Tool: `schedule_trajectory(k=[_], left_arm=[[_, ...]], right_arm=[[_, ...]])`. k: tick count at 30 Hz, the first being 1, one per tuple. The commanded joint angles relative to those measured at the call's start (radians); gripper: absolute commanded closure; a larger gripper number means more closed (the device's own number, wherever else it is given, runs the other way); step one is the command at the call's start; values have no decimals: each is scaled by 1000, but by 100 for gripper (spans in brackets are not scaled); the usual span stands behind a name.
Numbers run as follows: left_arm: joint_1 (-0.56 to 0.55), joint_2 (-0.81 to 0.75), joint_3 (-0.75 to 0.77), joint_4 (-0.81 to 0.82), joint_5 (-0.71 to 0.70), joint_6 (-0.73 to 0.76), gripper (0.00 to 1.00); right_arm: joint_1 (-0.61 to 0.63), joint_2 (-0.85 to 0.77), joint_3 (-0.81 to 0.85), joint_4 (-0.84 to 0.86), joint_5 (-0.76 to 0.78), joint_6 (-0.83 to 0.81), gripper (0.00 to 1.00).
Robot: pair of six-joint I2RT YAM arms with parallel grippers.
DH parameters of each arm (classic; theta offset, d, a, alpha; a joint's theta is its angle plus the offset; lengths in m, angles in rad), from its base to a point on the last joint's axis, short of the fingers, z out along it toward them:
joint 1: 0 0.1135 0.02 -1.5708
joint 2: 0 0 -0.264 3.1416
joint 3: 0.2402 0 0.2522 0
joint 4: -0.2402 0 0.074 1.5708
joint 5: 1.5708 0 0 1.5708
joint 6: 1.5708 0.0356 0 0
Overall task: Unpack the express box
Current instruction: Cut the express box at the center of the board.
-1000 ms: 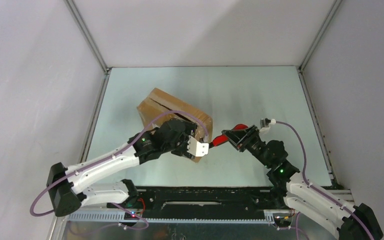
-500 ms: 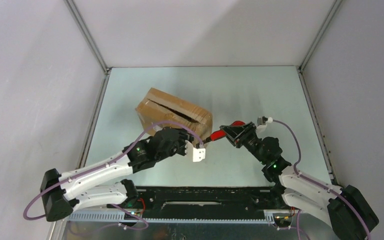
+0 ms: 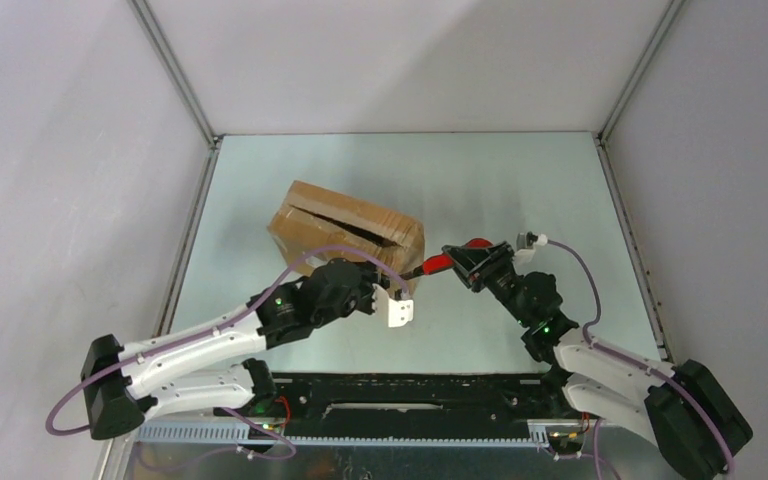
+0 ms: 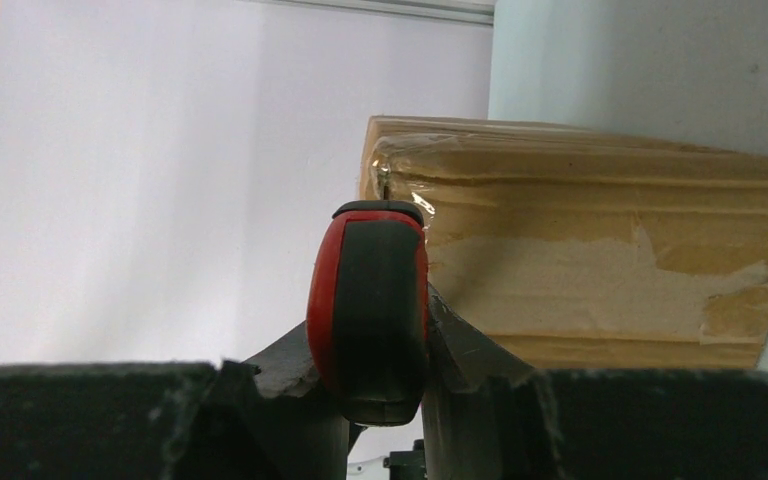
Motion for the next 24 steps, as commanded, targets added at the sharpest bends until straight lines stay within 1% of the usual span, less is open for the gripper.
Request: schedule_trajectory(k=[1, 7, 11, 15, 19, 24], left_arm=[[-22, -11, -22, 66, -12, -21, 100], [-30, -4, 11, 10, 24, -43, 100], [-30, -22, 14, 15, 62, -68, 100], [-31, -26, 37, 5, 98, -105, 100], [-36, -26, 55, 3, 125, -136, 100], [-42, -9, 95, -20, 146, -185, 100]], right_arm=[[-9, 45, 27, 120, 6, 14, 100], [-18, 122, 27, 229, -8, 35, 100], [-27, 202, 15, 373, -39, 94, 100], [-34, 278, -15, 521, -36, 165, 100], [-27, 294, -28, 542, -8, 175, 100], [-21, 273, -55, 570, 74, 178, 100]])
